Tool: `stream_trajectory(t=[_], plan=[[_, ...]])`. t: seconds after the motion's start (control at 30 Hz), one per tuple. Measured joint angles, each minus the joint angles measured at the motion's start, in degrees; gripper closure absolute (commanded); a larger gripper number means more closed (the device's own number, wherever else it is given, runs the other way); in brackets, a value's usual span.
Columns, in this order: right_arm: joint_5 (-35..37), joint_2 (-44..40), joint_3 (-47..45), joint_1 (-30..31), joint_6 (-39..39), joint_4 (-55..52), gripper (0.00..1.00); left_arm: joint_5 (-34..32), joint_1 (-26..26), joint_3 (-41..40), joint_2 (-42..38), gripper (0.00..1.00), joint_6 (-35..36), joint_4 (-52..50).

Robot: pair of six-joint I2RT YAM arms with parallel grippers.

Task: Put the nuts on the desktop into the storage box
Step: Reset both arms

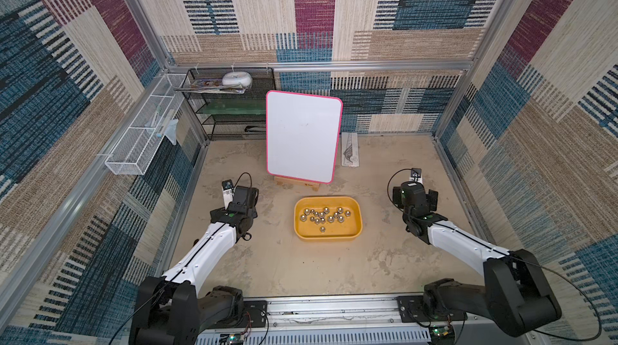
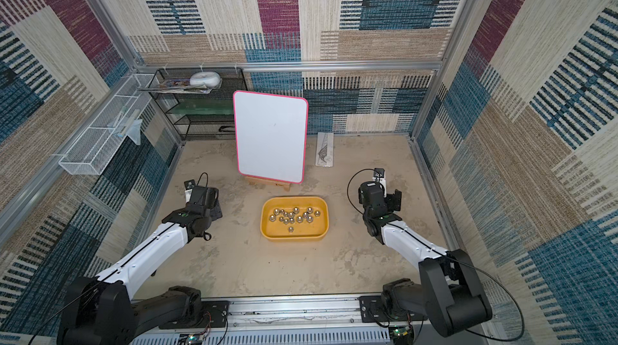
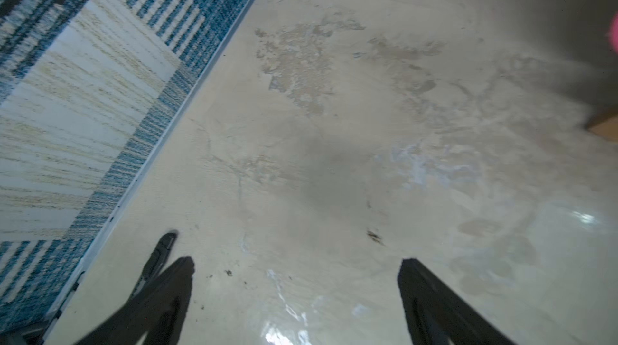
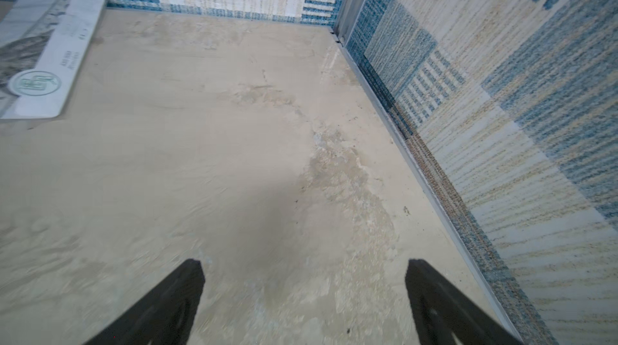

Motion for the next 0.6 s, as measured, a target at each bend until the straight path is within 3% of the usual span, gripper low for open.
stream_trajectory(t=[0.2, 0.4, 0.6], plan=[[-1.4, 7.7, -2.7, -4.7, -4.1, 14.0, 0.01, 0.0, 5.5, -5.8, 4.0, 0.00, 4.4, 13.0], [-4.0, 10.8, -7.7, -6.7, -7.6, 27.9, 0.00, 2.9, 7.3, -7.4, 8.0, 0.00, 8.0, 25.8], [-14.6, 8.6, -12.8, -10.4, -7.3, 38.2, 0.01, 9.6, 8.3, -8.9, 10.3, 0.00, 13.5, 37.4]])
